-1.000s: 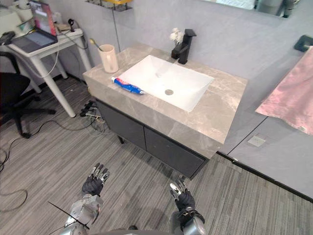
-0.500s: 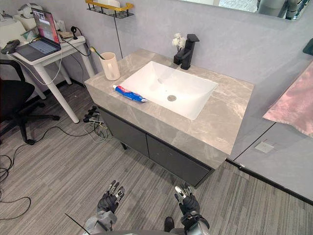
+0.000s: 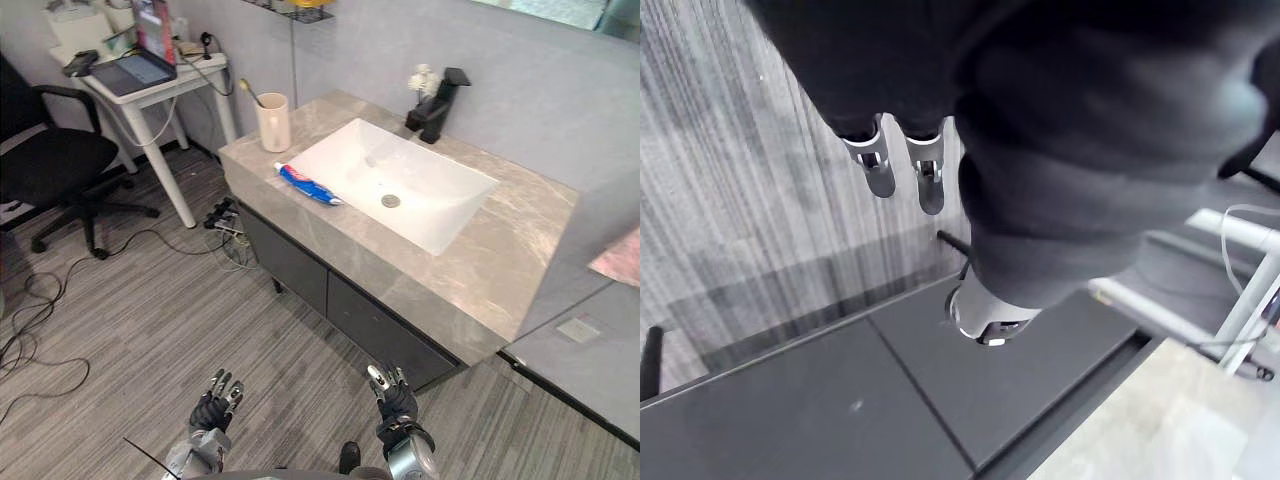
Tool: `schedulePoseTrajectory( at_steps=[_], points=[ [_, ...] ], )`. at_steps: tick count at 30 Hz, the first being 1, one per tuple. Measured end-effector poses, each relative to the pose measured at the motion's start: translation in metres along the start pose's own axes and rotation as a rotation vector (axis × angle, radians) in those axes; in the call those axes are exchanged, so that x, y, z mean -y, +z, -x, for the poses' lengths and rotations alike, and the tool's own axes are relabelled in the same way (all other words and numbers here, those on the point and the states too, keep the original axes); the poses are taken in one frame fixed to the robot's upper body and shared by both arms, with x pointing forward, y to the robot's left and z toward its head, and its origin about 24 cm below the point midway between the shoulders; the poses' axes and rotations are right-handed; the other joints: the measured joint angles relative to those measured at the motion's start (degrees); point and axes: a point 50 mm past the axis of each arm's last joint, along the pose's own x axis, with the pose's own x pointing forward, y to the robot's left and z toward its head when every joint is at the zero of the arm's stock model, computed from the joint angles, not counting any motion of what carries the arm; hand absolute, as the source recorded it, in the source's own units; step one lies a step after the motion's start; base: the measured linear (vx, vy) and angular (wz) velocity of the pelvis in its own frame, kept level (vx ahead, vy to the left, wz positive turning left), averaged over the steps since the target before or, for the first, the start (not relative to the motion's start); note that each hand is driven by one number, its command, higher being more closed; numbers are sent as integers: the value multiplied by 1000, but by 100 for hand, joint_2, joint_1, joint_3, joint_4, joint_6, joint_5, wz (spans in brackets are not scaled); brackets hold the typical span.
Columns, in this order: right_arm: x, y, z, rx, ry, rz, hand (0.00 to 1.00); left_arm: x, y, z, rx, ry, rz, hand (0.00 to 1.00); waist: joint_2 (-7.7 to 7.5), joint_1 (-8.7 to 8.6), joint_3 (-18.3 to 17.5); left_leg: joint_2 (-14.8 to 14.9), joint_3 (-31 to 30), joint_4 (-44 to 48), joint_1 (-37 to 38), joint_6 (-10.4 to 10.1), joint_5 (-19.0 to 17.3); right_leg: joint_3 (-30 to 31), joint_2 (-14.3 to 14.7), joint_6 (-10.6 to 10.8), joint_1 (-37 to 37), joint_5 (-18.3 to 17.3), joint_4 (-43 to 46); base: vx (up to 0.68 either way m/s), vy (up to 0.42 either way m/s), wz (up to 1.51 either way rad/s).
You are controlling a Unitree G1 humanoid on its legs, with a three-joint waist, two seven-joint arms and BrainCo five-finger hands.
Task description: Organize washtable
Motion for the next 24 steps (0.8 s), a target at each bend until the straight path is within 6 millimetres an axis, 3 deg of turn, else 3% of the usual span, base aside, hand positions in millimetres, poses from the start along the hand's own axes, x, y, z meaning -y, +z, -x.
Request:
schedulePoseTrajectory(
  at_steps=[2, 5, 7, 9, 12, 13, 14, 15, 16, 17, 18, 19, 20, 21, 23, 24],
  points=[
    [-5, 4, 0, 22, 19, -5, 0, 1, 8, -1, 32, -2, 4, 0, 11, 11, 82, -12, -15, 275, -79, 108, -219, -55, -128, 38, -214, -333, 640, -10, 133, 23],
    [-12, 7, 2, 43, 43, -20, 0, -2, 13, -1, 54, 23, -1, 0, 39, 10, 223, -51, -114, 487, 34, 214, -440, -64, -390, -54, -980, -751, 2648, 50, 144, 13],
    [-8, 6, 5, 40, 31, -24, 0, -4, 15, -1, 56, 25, -15, 0, 9, -55, 273, -82, -254, 489, 262, 301, -523, -53, -454, 132, -1375, -1117, 3647, 207, 68, 28],
    [-6, 4, 7, 37, 22, -27, 0, -3, 17, -2, 60, 15, -30, 0, -54, -56, 273, -107, -342, 425, 431, 250, -615, -156, -377, 154, -1621, -1386, 3817, 276, 31, 14],
    [1, 6, 10, 49, -5, -37, 0, 17, 16, -9, 52, -62, -42, 0, -75, -191, 263, -194, -464, 82, 676, 241, -704, -764, -256, 63, -2187, -1418, 3483, 376, 3, 22],
    [3, 8, 10, 56, -13, -39, 0, 25, 16, -11, 51, -88, -38, 0, -77, -246, 255, -212, -480, -54, 883, 176, -723, -1283, -264, -112, -2291, -1315, 3322, 652, -4, 22],
    [5, 7, 11, 55, -20, -41, 0, 29, 15, -12, 48, -99, -34, 0, -111, -296, 225, -233, -466, -90, 1140, -9, -831, -1742, -221, -547, -2244, -1149, 3139, 705, -11, 16],
    [6, 6, 13, 50, -24, -40, 0, 29, 14, -12, 46, -99, -33, 0, -187, -331, 176, -282, -441, -55, 1255, -71, -870, -1865, -200, -939, -2154, -1153, 2963, 651, -19, -2],
    [8, 6, 14, 50, -30, -35, 0, 32, 9, -12, 33, -95, -15, 0, -63, -358, 115, -123, -380, 388, 1309, -260, -1055, -2026, -56, -1405, -1858, -1372, 2866, 559, -11, -8],
    [15, 3, 18, 26, -64, -32, 0, 36, 11, -12, 41, -112, -6, 0, -4, -382, 115, -50, -300, 1205, 1033, -337, -1058, -2012, 17, -1399, -1689, -1513, 2788, 804, -7, -33],
    [18, -5, 26, -6, -79, -29, 0, 42, 11, -13, 51, -120, 15, 0, 119, -358, 184, 177, -139, 3047, 422, -774, -671, -1835, 236, -1365, -1221, -1583, 2471, 656, 0, -31],
    [19, -7, 27, -18, -83, -28, 0, 42, 11, -13, 52, -118, 19, 0, 144, -359, 194, 237, -139, 3424, 287, -862, -521, -1800, 283, -1332, -1121, -1601, 2399, 713, 18, -68],
    [19, -17, 33, -64, -98, -30, 0, 40, 11, -12, 55, -112, 25, 0, 189, -343, 219, 527, -119, 4893, -237, -951, -369, -1561, 448, -1299, -737, -1622, 2169, 514, 33, -102],
    [19, -28, 39, -111, -119, -48, 0, 36, 12, -11, 54, -102, 38, 0, 171, -319, 231, 845, -59, 5951, -775, -885, -393, -1225, 534, -1296, -345, -1621, 1911, 594, 48, -119],
    [23, -35, 46, -131, -147, -72, 0, 34, 13, -10, 57, -96, 41, 0, 154, -263, 237, 1196, -69, 6177, -1223, -686, -509, -876, 510, -1265, -71, -1602, 1701, 377, 91, -128],
    [25, -37, 49, -140, -162, -77, 0, 32, 15, -10, 71, -85, 53, 0, 124, -166, 236, 1552, -130, 5729, -1505, -499, -622, -510, 419, -1238, 57, -1585, 1622, 321, 148, -148]
  ],
)
